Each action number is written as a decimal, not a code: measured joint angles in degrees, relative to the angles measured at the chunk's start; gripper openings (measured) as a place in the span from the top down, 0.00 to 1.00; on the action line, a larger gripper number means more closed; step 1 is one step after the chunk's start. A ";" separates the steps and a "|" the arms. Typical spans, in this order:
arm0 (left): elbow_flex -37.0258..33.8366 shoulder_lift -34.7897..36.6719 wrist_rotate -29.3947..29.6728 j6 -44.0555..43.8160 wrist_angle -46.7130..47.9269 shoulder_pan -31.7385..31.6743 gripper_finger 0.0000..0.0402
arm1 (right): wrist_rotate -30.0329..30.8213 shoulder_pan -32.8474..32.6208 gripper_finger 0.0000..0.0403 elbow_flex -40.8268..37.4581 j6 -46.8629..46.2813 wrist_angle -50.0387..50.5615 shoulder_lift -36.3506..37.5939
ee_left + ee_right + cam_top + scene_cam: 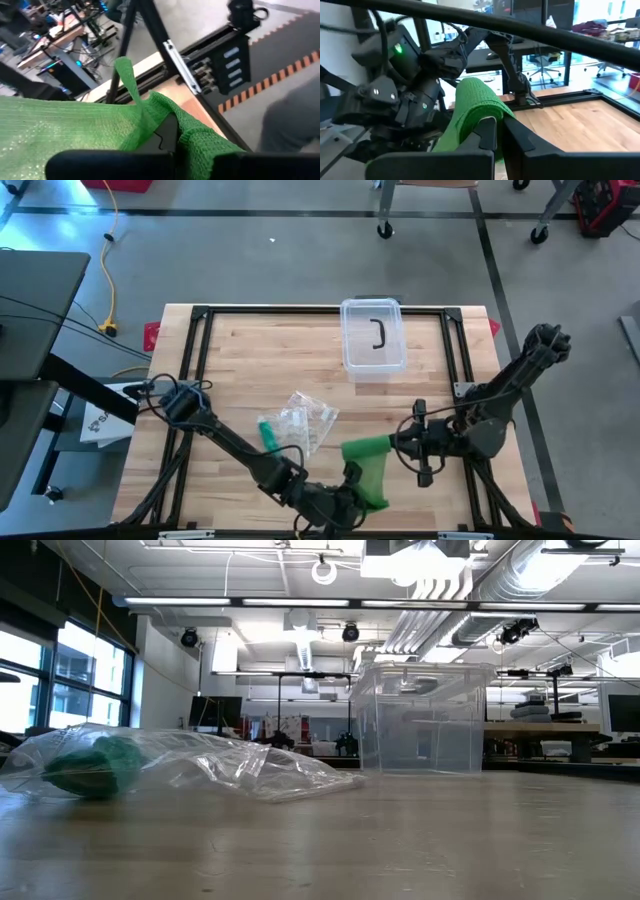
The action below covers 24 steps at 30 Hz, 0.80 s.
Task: Roll bandage
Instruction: Roll the green bandage
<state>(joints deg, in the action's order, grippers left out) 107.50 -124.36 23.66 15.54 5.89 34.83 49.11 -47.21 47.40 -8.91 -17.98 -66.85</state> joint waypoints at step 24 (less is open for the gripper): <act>-0.07 3.89 11.99 17.12 -0.89 -0.82 0.40 | 1.19 1.80 1.00 0.20 -1.29 -0.17 -1.39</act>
<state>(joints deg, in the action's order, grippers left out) 107.44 -120.47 35.64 32.67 5.00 34.02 50.30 -45.41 47.59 -10.20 -18.14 -68.25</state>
